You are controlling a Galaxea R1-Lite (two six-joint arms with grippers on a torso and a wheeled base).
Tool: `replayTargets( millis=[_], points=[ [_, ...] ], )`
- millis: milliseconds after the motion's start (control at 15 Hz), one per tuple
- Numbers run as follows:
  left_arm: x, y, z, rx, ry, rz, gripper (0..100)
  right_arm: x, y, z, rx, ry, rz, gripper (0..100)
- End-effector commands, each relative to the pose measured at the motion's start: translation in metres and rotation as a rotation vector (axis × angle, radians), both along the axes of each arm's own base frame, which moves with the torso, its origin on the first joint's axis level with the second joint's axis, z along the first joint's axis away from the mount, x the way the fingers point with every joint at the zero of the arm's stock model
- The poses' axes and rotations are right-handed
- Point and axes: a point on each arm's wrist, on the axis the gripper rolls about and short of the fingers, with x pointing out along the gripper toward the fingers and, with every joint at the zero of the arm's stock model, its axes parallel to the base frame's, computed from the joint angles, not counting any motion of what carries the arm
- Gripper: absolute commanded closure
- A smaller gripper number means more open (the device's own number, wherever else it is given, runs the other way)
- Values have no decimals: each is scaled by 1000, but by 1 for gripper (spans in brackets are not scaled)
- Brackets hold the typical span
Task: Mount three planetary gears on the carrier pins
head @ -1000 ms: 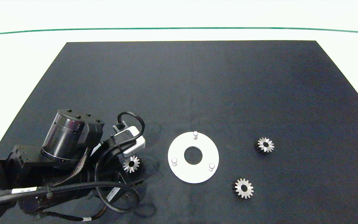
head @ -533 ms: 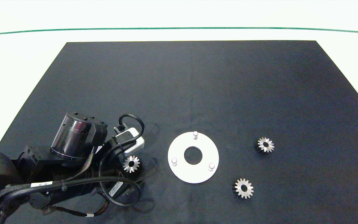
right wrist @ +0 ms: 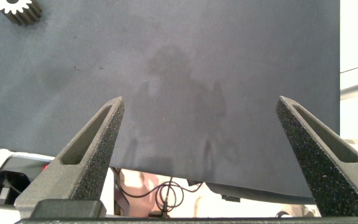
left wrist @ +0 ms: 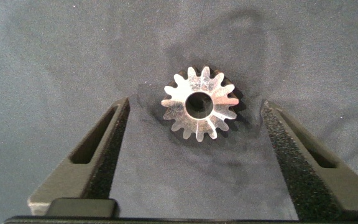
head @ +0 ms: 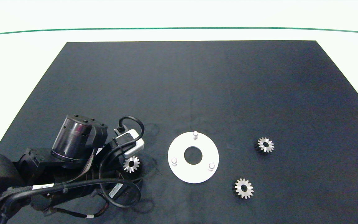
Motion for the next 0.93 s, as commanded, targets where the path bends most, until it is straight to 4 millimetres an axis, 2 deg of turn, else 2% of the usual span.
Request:
replayTargets(
  millis=[67,933],
  points=[
    [1,-1,0,-1,-8,-2,20,0,0,0,-1,-1,-1,0],
    [6,-1,-3,6,-16,-2,47,0,0,0,-1,-2,1,0]
  ],
)
